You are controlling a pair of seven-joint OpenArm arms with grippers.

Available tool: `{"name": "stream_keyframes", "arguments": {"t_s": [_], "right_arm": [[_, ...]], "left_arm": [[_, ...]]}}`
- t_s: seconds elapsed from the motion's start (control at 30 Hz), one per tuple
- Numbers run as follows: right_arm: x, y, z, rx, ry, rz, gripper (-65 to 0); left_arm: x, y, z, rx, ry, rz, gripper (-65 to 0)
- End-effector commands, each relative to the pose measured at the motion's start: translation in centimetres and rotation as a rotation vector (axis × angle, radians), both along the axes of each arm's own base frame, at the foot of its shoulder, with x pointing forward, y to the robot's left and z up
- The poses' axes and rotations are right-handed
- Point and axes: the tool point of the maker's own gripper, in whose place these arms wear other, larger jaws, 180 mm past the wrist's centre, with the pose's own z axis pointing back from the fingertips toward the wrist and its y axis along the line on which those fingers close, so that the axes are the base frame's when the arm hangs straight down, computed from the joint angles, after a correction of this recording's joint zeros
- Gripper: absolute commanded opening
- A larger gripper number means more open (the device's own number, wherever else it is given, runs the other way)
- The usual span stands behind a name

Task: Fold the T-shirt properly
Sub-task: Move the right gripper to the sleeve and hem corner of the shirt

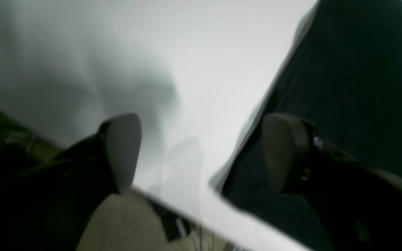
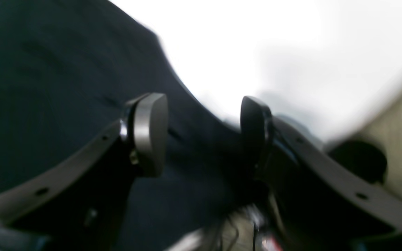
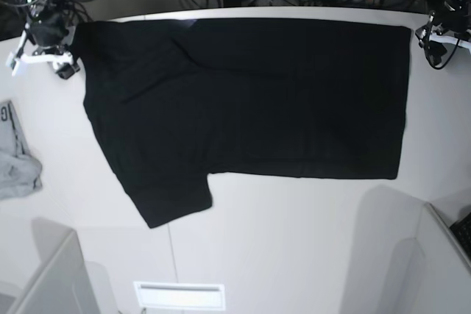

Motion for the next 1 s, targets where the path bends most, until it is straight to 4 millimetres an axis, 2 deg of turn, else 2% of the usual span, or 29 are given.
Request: {"name": "stream_keyframes", "arguments": {"t_s": [0.0,0.23,0.43,0.63,0.87,0.9,0.97], "right_arm": [[1.1,0.1,1.0,-0.011,-0.038,0.018,-33.6],[7.2,2.5,2.8,-0.006,-0.134,0.138,-33.6],[12.7,3.9,2.0,0.013,-0.136,0.226,-33.6],[17.6,4.4,1.4,0.03,-0.118,0.262,-32.9],[23.1,6.9,0.7,0.008,-0.056,0.373,-32.7],[23.9,7.1,0.6,0.007,-0.042,0.38,-32.7],[25.3,7.2,0.3,0.003,-0.013,0.385,-31.8]], "left_arm": [[1.0,0.3,1.3,0.033,-0.041,-0.017,-12.5],[3.5,0.3,2.5,0.036,-0.114,-0.018,-12.7],[5.3,1.3,4.3,0.078,-0.154,-0.041,-12.7],[5.7,1.7,4.8,0.093,-0.156,-0.049,-12.7],[5.5,1.9,4.9,0.096,-0.158,-0.039,-12.8],[5.5,2.0,5.0,0.098,-0.159,-0.038,-14.2],[5.5,2.0,5.0,0.098,-0.161,-0.038,-20.7]]}}
